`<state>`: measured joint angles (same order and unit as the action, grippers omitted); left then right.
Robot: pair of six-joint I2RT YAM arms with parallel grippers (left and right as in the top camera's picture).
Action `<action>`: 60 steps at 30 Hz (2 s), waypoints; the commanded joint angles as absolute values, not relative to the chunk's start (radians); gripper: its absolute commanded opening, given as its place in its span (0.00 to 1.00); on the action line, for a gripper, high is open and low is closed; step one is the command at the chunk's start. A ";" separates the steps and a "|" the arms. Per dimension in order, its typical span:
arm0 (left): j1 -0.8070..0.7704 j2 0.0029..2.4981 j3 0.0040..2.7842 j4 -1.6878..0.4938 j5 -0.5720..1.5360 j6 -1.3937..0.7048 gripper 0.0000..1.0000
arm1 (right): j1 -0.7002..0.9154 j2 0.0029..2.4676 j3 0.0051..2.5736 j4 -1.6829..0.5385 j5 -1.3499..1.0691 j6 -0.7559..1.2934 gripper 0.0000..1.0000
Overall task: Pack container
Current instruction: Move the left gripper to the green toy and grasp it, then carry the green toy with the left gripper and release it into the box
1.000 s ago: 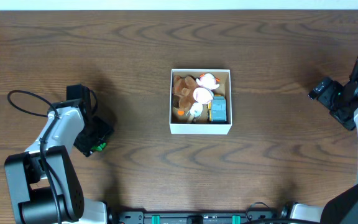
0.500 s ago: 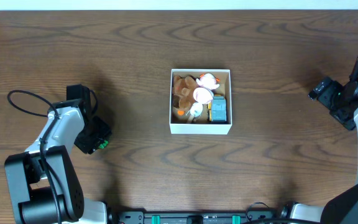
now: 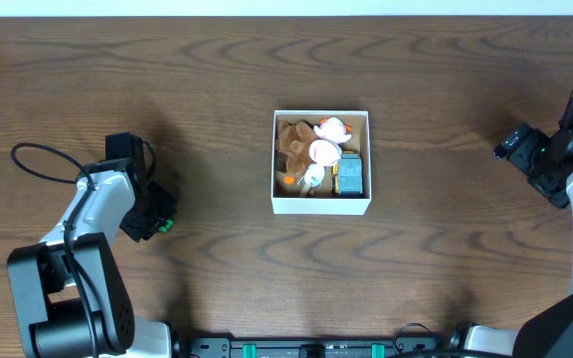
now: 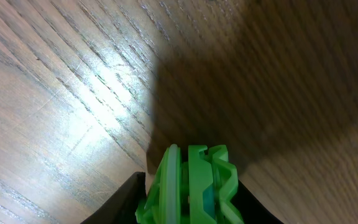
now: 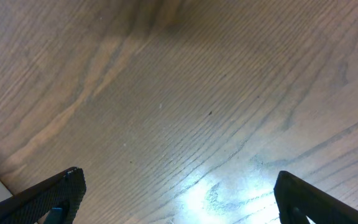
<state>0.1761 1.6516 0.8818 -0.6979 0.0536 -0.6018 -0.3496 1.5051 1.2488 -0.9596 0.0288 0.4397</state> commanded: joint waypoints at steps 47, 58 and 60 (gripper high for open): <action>-0.612 1.561 1.207 -0.558 0.164 -0.086 0.62 | -0.352 1.512 1.245 -0.957 0.025 0.429 0.99; -0.603 1.535 1.207 -0.615 -0.070 -0.086 0.80 | -0.351 1.512 1.245 -0.958 0.025 0.421 0.99; -0.579 1.512 1.207 -0.632 -0.112 -0.086 0.83 | -0.346 1.512 1.245 -0.958 0.017 0.406 0.99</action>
